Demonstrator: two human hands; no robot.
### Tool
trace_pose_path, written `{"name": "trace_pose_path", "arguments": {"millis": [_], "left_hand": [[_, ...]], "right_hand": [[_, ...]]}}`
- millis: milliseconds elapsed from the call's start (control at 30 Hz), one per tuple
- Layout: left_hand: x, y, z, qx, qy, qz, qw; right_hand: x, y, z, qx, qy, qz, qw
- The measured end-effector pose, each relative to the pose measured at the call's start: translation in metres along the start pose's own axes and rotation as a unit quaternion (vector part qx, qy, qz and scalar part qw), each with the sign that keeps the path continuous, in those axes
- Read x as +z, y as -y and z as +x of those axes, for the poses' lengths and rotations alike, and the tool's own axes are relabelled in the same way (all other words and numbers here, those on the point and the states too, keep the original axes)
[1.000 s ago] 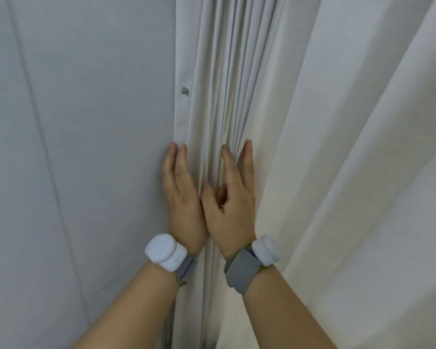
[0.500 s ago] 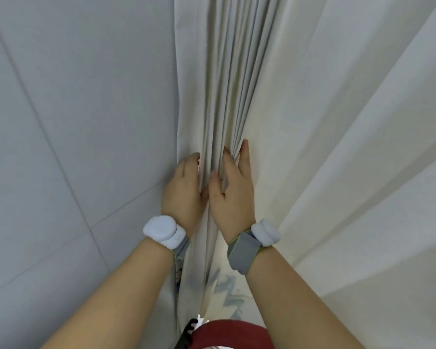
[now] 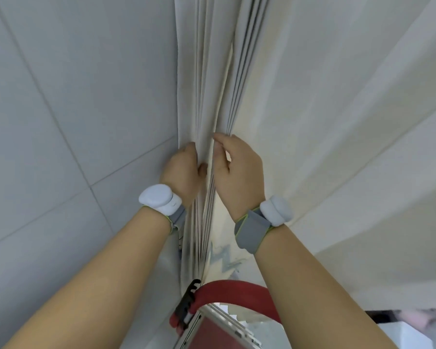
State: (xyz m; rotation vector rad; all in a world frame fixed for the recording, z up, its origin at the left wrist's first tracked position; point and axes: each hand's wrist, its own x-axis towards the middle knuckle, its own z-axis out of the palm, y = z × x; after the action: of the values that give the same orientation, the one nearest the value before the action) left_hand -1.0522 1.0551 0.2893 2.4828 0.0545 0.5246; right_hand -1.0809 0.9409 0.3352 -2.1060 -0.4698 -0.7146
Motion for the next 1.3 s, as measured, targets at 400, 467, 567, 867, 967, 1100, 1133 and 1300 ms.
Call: {"name": "trace_pose_path", "arguments": {"millis": [400,467,567,867,967,1100,1133,1300], "left_hand": [[0.010,0.003,-0.015,-0.115,0.117,0.184,0.969],[0.018,0.007,-0.013,-0.154,0.141,0.140,0.968],[0.019,0.012,-0.015,-0.160,0.113,0.017,0.980],[-0.035,-0.034,-0.011,0.035,-0.052,-0.079,0.995],[-0.049,-0.057,-0.006,0.076,-0.074,-0.078,0.991],[-0.066,-0.087,0.002,0.126,-0.102,-0.072,0.984],[-0.078,-0.102,0.013,0.150,-0.120,-0.077,0.978],[-0.109,-0.141,0.031,0.220,-0.173,-0.058,0.958]], "right_hand": [[0.038,-0.027,-0.027,0.117,0.295,-0.129,0.939],[0.037,-0.027,-0.026,0.127,0.309,-0.123,0.934],[0.031,-0.025,-0.023,0.156,0.261,-0.077,0.949],[0.009,-0.002,0.001,0.157,0.069,0.094,0.981],[-0.011,0.011,0.021,0.130,0.036,0.123,0.983],[-0.035,0.028,0.042,0.114,0.020,0.141,0.983],[-0.050,0.037,0.059,0.092,0.006,0.138,0.986],[-0.091,0.066,0.086,0.051,-0.007,0.127,0.991]]}}
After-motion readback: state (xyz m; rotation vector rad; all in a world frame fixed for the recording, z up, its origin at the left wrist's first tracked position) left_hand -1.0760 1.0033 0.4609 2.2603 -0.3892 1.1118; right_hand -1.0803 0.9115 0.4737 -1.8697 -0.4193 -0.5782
